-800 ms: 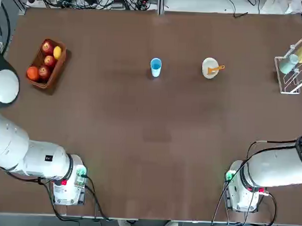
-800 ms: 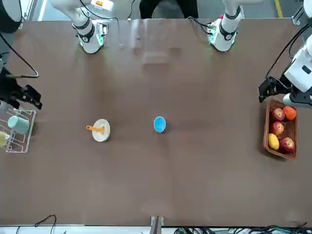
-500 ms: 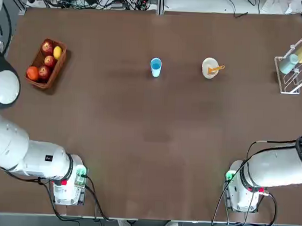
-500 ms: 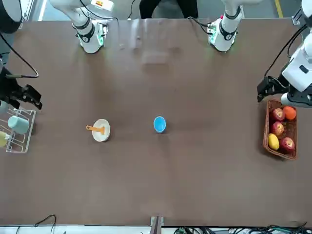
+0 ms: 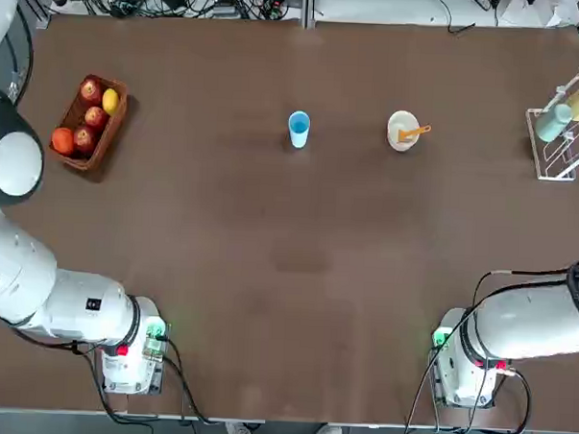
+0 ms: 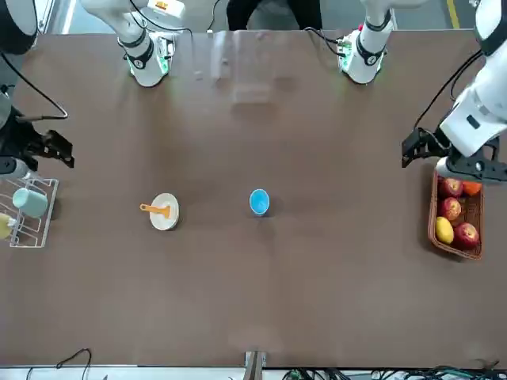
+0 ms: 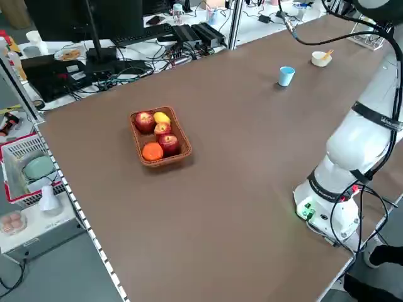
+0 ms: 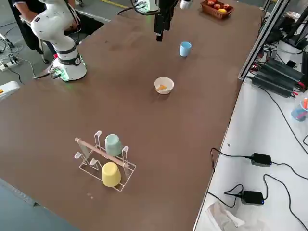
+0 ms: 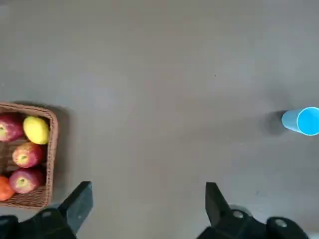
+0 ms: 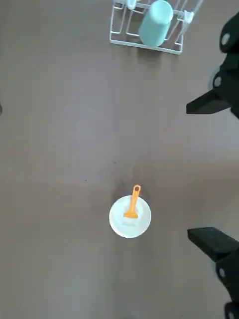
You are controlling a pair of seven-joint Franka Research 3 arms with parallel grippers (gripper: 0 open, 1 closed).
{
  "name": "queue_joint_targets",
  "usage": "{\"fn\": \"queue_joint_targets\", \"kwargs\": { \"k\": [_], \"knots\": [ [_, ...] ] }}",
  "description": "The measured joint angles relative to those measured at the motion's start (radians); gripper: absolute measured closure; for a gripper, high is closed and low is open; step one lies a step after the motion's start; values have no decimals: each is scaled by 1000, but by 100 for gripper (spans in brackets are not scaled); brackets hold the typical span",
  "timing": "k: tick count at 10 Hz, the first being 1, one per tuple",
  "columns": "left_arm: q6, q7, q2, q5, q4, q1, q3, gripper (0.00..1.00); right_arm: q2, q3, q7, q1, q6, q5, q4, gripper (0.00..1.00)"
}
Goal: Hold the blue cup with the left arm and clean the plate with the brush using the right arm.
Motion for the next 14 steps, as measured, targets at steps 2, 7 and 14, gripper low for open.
{"fn": "queue_joint_targets", "kwargs": {
  "k": [2, 7, 14],
  "knots": [
    [2, 114, 46, -92, 0, 4, 1, 0, 7, -3, -30, -3, 27, 13, -5, 0],
    [-2, 565, 109, -310, -12, 48, 5, 0, 17, -8, 126, -7, 92, 100, -19, 0],
    [92, 1304, 268, -744, -187, 198, 7, 0, 174, -16, -292, -136, 134, 422, -219, 0]
  ]
}}
